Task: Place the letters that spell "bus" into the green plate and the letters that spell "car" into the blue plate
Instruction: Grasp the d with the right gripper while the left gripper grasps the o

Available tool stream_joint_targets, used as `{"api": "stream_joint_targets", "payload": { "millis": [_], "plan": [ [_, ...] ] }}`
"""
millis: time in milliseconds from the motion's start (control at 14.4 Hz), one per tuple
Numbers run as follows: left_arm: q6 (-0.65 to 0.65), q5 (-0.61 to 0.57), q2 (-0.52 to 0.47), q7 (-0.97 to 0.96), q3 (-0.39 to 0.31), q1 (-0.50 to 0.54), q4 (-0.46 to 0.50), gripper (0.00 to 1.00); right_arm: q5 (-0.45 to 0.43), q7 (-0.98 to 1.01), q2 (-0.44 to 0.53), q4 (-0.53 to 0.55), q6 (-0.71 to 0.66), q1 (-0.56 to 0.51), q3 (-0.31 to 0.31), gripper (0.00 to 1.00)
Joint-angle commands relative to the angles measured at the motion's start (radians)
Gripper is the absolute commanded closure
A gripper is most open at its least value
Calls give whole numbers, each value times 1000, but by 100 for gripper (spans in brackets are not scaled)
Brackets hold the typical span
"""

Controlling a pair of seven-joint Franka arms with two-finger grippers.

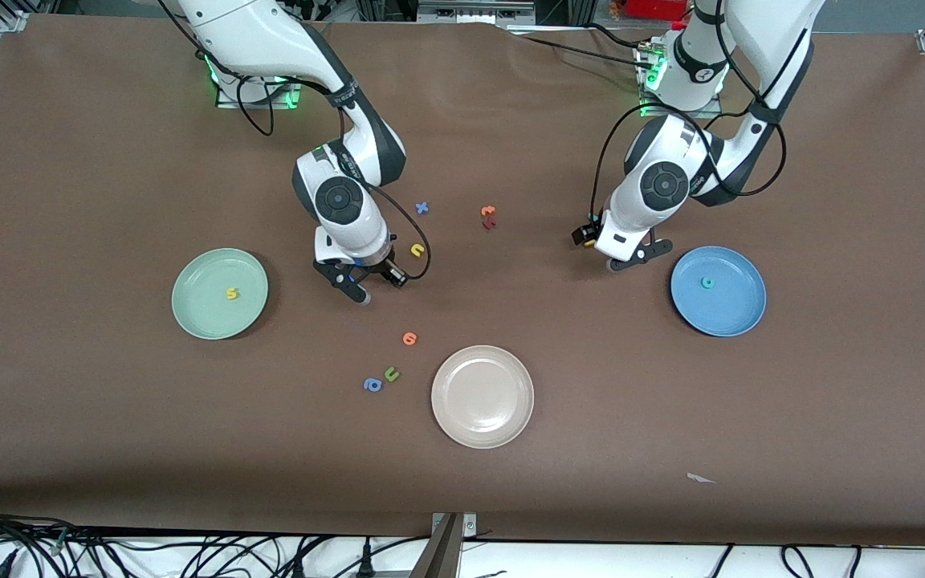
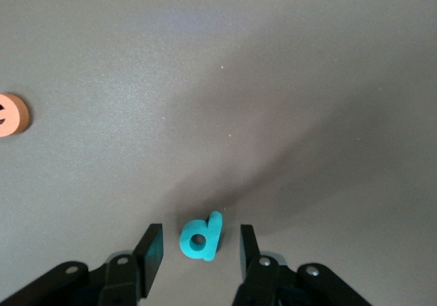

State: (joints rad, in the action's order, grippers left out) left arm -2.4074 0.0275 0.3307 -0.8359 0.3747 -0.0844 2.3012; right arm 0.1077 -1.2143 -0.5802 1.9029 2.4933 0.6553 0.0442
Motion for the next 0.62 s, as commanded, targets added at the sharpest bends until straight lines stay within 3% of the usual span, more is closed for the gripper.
{"api": "stream_joint_targets", "payload": {
  "millis": [0, 277, 416, 554],
  "plan": [
    [-41, 8, 28, -41, -2, -14, 6, 6, 15, -22, -15, -4, 32, 15, 5, 46],
    [-111, 0, 67, -68, -4, -17, 4, 17, 17, -24, -33, -4, 50, 27, 5, 46],
    [-111, -1, 67, -68, -4, -17, 3, 31, 17, -22, -38, -4, 50, 30, 5, 54],
    [-111, -1, 68, -69, -4, -17, 1, 43, 15, -13, -40, -2, 49, 29, 5, 69]
  ]
}}
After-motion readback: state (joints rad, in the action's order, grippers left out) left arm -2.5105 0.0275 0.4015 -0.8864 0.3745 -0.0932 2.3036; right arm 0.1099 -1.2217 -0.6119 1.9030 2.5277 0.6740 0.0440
